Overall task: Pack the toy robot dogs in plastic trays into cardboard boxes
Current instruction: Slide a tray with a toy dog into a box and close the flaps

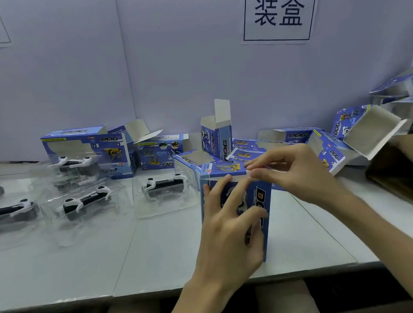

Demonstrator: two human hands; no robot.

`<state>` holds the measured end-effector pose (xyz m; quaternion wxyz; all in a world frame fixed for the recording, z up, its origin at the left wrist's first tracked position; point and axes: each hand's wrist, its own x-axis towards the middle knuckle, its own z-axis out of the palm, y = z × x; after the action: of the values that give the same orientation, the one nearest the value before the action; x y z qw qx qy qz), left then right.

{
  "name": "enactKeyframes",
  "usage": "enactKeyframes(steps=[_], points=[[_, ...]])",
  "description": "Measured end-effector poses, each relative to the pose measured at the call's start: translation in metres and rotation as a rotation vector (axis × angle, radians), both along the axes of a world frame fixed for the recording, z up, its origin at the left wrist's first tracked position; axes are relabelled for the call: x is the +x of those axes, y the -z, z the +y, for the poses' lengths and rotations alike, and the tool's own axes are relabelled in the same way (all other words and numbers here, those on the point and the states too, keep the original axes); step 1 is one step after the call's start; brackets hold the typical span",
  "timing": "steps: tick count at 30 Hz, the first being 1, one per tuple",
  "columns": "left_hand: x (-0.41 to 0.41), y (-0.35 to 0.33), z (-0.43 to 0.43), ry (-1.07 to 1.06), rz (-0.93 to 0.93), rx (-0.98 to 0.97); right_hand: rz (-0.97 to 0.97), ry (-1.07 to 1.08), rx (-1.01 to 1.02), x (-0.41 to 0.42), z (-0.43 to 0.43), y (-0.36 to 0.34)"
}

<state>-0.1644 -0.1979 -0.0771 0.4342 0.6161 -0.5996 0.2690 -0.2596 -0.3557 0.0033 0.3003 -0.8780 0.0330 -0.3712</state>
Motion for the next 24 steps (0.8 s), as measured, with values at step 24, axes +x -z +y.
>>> enactKeyframes(steps=[24], points=[[0.064,-0.031,0.013,0.074,0.241,-0.117,-0.105,0.035,0.116,-0.008,0.020,0.037]])
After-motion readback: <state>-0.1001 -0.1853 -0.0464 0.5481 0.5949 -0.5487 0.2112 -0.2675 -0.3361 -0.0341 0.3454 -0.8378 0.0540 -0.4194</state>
